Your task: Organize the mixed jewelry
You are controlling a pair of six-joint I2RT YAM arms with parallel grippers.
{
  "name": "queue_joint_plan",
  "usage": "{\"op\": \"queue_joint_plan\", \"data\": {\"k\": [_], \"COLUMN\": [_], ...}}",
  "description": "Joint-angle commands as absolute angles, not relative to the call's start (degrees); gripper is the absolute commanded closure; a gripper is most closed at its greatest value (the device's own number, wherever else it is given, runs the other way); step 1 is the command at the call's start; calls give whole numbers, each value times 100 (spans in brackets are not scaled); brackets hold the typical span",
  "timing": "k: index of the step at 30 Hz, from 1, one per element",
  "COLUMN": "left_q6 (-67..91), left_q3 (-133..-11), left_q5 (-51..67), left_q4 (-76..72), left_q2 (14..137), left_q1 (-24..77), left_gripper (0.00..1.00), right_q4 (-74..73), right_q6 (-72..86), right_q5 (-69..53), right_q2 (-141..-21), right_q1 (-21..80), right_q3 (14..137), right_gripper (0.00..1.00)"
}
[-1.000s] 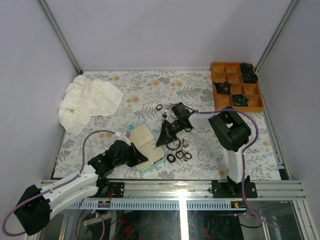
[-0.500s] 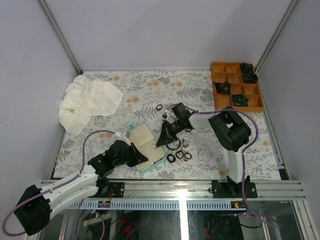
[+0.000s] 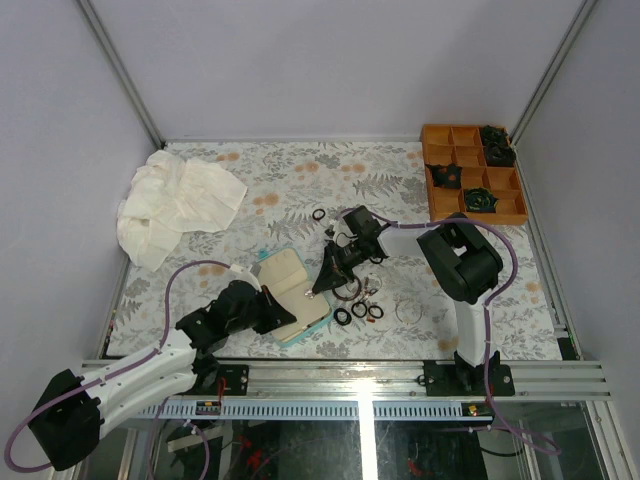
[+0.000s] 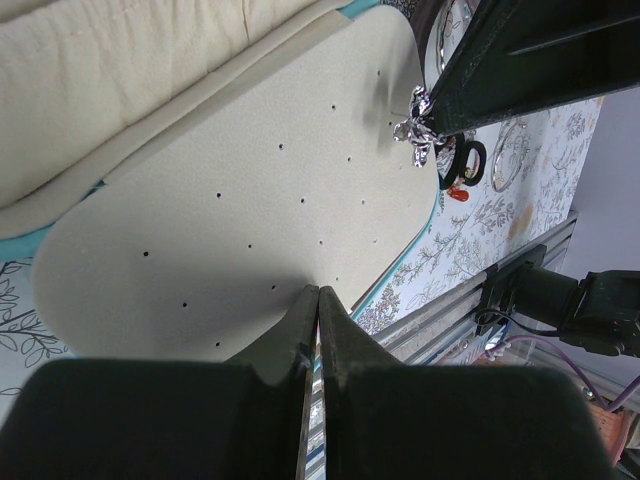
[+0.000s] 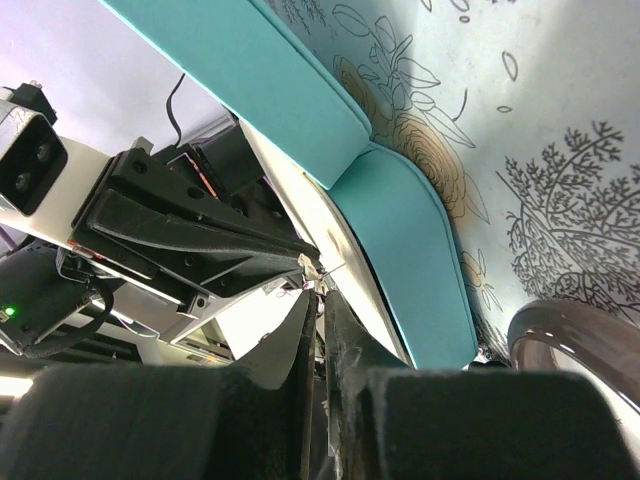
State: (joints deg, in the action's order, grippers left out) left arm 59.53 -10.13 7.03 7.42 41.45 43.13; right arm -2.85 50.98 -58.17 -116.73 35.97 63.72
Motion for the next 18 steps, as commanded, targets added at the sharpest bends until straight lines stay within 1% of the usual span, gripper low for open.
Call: {"op": "queue_joint_plan", "data": {"k": [1,18], "left_q6": [5862,5855], "left_q3": [-976,-967], "left_q5": [568,562], "left_q4": [1077,1064], "left_q2": [4181,4197], "left_q1": [4351,4350], "left_gripper": [100,100], "right_q4": [-373,-376], "right_q6": [5095,5118], "right_q5": [-5891,-5923], "right_q2": [-11399,-11408], "right_q1": [3652,3744], "right_q3": [6300,6320], "right_gripper": [100,100]}}
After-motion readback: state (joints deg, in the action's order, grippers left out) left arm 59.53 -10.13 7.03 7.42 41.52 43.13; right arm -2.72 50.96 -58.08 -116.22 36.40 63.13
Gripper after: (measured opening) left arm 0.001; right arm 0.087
